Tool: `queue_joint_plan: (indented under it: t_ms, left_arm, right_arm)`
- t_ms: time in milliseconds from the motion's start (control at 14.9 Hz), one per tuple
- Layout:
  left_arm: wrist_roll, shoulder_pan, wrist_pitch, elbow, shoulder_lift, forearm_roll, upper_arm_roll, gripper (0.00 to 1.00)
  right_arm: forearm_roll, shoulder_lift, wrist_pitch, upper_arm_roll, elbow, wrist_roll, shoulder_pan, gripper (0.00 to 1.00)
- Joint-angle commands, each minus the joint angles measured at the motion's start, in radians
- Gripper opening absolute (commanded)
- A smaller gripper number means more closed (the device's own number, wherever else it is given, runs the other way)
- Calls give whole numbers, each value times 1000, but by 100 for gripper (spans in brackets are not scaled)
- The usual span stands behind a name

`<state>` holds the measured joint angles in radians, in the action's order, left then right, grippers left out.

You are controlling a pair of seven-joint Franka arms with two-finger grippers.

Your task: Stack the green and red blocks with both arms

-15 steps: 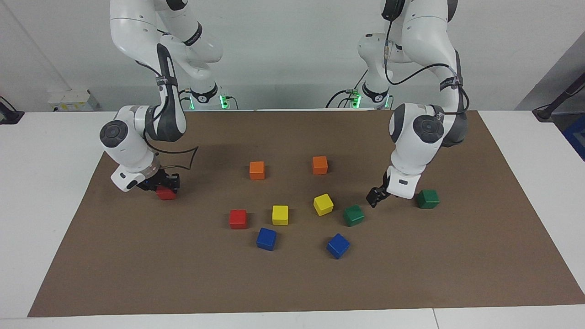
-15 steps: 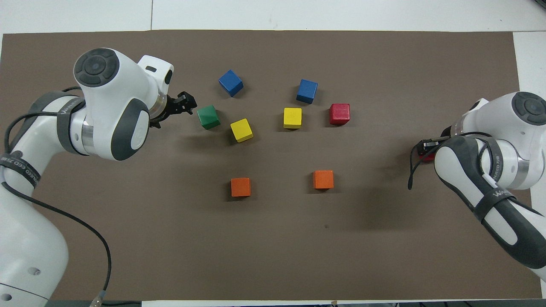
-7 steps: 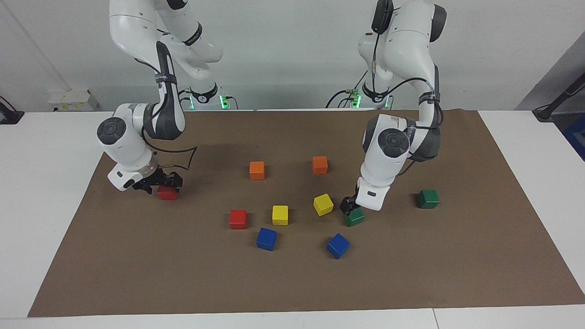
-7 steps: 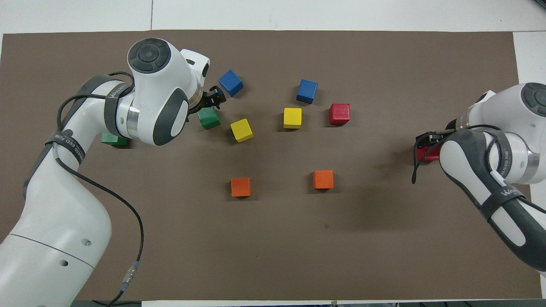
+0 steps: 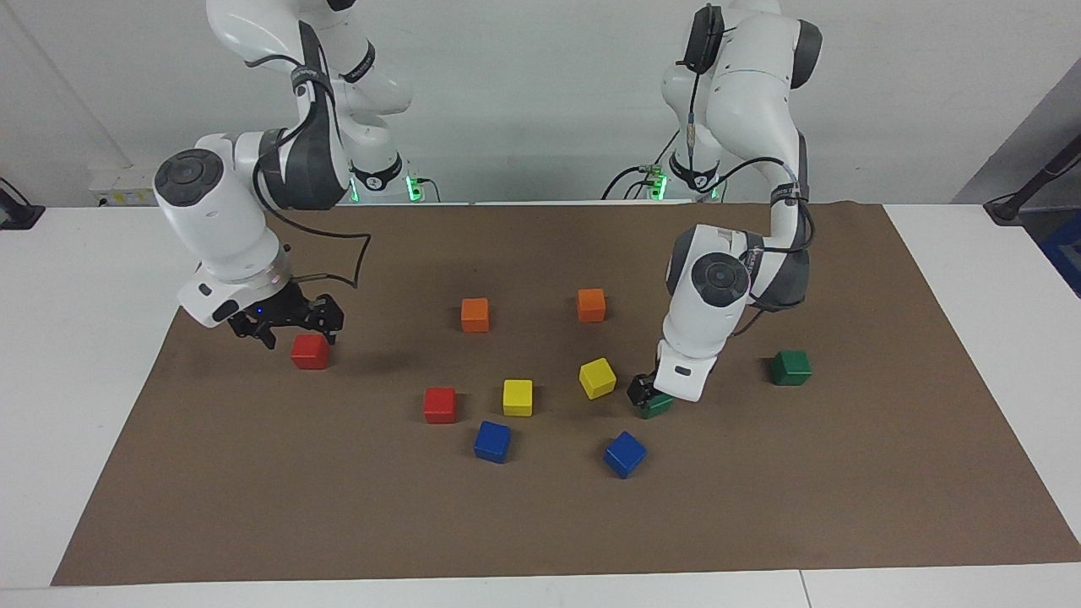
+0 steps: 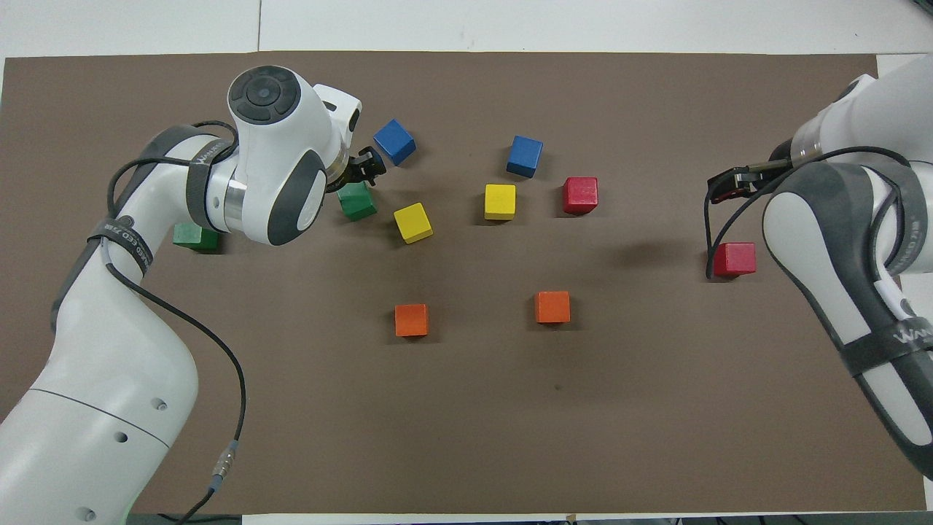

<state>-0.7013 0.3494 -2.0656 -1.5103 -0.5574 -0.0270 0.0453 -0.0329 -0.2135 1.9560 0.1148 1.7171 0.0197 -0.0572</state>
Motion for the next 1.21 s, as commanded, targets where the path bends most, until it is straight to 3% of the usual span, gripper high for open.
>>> queue_joint_plan:
  t_ms: [0, 202, 538, 808, 1010, 1077, 1144]
  left_arm:
    - [-17, 20, -28, 6, -18, -18, -13, 100]
    - [-17, 32, -74, -30, -19, -18, -13, 100]
    - [-17, 34, -88, -42, -27, -19, -13, 100]
    - [-14, 33, -108, -68, -26, -19, -13, 100]
    - [-15, 33, -108, -68, -26, -19, -13, 100]
    - [-17, 33, -108, -70, -26, -19, -13, 94]
    - [-17, 34, -107, -71, -26, -18, -13, 78]
  right_arm:
    - [-18, -85, -3, 3, -92, 65, 71, 100]
    - [-50, -193, -46, 0, -195, 121, 166, 100]
    - [-56, -369, -45, 3, -341, 221, 203, 100]
    - [-51, -441, -40, 3, -424, 289, 232, 100]
    - [-48, -451, -63, 3, -456, 347, 258, 100]
    - [-48, -451, -63, 3, -456, 358, 263, 100]
    - [-48, -451, -63, 3, -455, 365, 261, 100]
